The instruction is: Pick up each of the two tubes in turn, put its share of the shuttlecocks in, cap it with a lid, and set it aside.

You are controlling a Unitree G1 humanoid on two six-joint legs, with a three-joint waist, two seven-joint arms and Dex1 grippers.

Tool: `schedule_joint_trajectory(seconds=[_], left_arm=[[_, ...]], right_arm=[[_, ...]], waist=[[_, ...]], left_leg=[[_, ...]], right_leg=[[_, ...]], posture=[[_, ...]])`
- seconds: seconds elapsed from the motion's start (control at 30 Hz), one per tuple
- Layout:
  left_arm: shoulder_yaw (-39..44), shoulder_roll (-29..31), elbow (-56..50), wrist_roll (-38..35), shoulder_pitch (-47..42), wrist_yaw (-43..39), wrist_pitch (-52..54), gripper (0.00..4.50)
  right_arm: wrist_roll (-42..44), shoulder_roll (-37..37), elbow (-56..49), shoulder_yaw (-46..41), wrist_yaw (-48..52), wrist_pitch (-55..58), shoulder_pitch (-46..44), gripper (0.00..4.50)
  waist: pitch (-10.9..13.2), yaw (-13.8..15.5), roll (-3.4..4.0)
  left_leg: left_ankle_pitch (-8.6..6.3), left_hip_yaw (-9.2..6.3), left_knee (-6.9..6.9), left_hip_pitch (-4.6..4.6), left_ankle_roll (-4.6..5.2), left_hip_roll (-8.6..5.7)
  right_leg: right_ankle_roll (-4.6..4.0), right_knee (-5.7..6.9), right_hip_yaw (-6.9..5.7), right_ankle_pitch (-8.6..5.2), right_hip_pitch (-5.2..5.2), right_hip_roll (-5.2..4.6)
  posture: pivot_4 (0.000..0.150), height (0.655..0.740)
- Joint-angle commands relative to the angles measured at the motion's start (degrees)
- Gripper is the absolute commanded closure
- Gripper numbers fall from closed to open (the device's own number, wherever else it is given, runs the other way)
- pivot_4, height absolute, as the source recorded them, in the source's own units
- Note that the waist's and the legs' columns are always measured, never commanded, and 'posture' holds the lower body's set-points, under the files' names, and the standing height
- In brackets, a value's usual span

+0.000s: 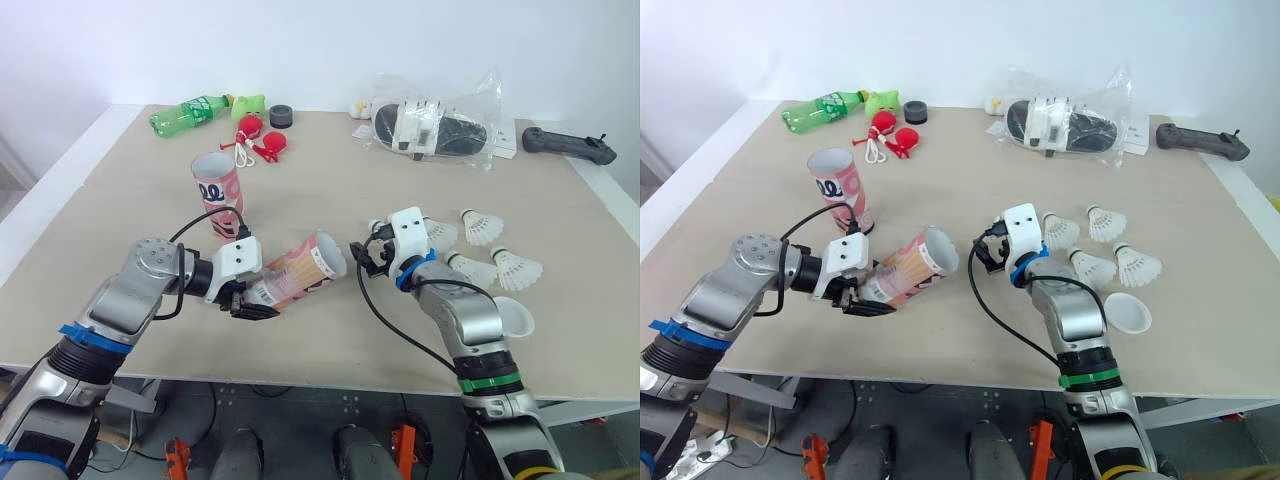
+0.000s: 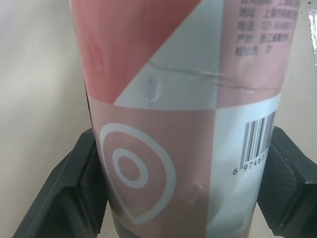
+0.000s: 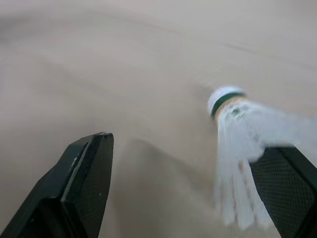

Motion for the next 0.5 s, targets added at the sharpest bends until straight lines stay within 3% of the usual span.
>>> schedule_joint_trajectory(seconds=[0.03,0.17,0.2,0.23,0.27,0.3,0.43,0.5], left_arm=[[-0.5,0.6,-0.2,0.8,0.7,0.5,0.6,0.96],[-0.5,0.6,-0.1,0.9,0.7,0.6,0.5,0.96],[-0.6,0.4,0.1,1.0,0.5,0.6,0.3,0.96],[-0.7,0.3,0.2,1.0,0.4,0.6,0.3,0.96],[-0.7,0.2,0.3,1.0,0.2,0.6,0.2,0.96],[-0.8,0.0,0.4,1.0,0.1,0.6,0.1,0.96],[-0.9,-0.2,0.5,1.0,0.0,0.6,0.2,0.96],[-0.9,0.0,0.2,0.9,0.4,0.4,0.2,0.96]], right_arm=[[-1.3,0.1,0.6,-1.5,-1.3,-1.9,-1.4,1.23],[-0.9,-0.4,-0.9,-1.9,0.6,-2.7,-0.9,3.16],[-0.3,-1.1,-2.5,-1.8,2.1,-2.6,-0.3,3.3],[0.0,-1.6,-3.5,-1.7,3.1,-2.4,0.1,4.05],[0.7,-2.2,-4.9,-1.8,4.6,-2.5,0.6,4.11],[1.8,-3.6,-7.1,-2.0,7.1,-2.5,1.0,4.46],[6.1,-9.7,-13.2,-3.2,16.6,-3.0,0.8,4.46],[12.2,-18.1,-18.2,-4.5,29.4,-2.4,-0.4,4.46]], waist=[[0.0,0.0,0.0],[0.0,0.0,0.0],[0.0,0.0,0.01],[0.0,0.0,0.01],[0.0,0.0,0.01],[0.0,0.1,0.01],[0.0,0.1,0.07],[0.1,0.3,0.2]], left_leg=[[0.0,-0.01,-0.02,0.0,0.0,0.0],[0.0,-0.01,-0.1,0.02,0.0,0.0],[0.0,-0.01,-0.1,0.02,0.0,0.0],[0.0,-0.01,-0.1,0.02,0.0,0.0],[0.0,-0.01,-0.11,0.01,0.0,0.0],[0.0,-0.01,-0.1,0.01,0.0,0.0],[0.0,-0.01,-0.11,0.0,0.0,-0.01],[0.0,-0.02,-0.11,0.02,0.0,-0.01]], right_leg=[[-0.01,0.0,0.0,0.0,-0.01,0.0],[-0.02,0.0,0.0,-0.01,-0.02,0.01],[-0.02,0.0,0.0,-0.02,-0.02,0.01],[-0.02,0.0,0.0,-0.01,-0.02,0.01],[-0.01,0.0,0.0,-0.02,-0.02,0.0],[-0.01,0.0,0.0,-0.03,-0.02,0.0],[0.0,-0.01,0.0,-0.05,-0.02,0.0],[-0.01,-0.01,-0.01,-0.05,0.0,0.01]], posture=[[0.15,0.74],[0.15,0.74],[0.15,0.74],[0.15,0.74],[0.15,0.74],[0.15,0.74],[0.15,0.74],[0.15,0.74]])
